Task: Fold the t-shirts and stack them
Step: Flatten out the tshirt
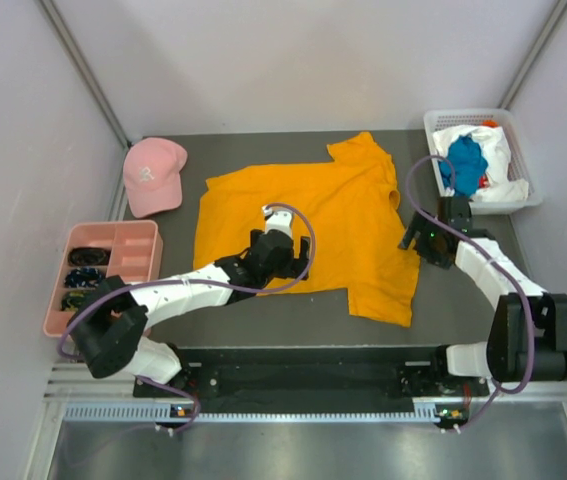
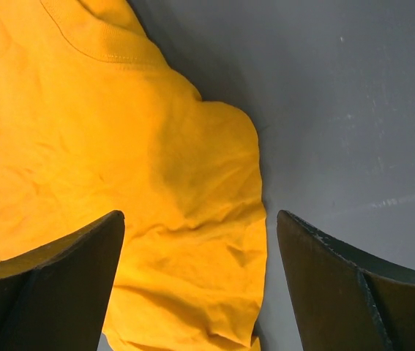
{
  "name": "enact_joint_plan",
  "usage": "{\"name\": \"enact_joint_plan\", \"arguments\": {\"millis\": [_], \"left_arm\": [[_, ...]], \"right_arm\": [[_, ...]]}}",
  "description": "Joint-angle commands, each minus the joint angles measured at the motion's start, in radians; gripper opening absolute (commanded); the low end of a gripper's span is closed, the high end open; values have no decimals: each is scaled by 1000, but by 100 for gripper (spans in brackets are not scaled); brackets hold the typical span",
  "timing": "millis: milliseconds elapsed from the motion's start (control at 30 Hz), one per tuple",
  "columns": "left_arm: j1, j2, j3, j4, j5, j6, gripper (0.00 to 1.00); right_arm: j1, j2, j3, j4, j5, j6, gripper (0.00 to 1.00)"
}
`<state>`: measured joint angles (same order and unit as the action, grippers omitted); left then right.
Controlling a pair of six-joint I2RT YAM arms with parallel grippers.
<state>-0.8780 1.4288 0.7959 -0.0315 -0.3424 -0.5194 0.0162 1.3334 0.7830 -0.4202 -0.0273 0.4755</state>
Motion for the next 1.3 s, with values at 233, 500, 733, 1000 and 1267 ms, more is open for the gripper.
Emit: {"name": "enact_joint_plan", "arguments": {"millis": [233,500,733,1000,1267], "left_arm": [[-3,-73,-37,-5,-35,-1,99],[-3,-94,-46,-24,-43,-4,99],[-1,-107,-60,-24,-49,-11,99],[-3,-107,-69,-19,-46,-10,99],[-3,-93,-63,-25,-52,1,99]], "right_arm": [[-10,21,-50,47,-36,9,81],[-10,75,-65,72,-69,3,70],[-10,89,-85,89,-86,9,26],[-10,32,-102,28,-40,29,0],[-9,-163,-142,-103,18,71,0]]}}
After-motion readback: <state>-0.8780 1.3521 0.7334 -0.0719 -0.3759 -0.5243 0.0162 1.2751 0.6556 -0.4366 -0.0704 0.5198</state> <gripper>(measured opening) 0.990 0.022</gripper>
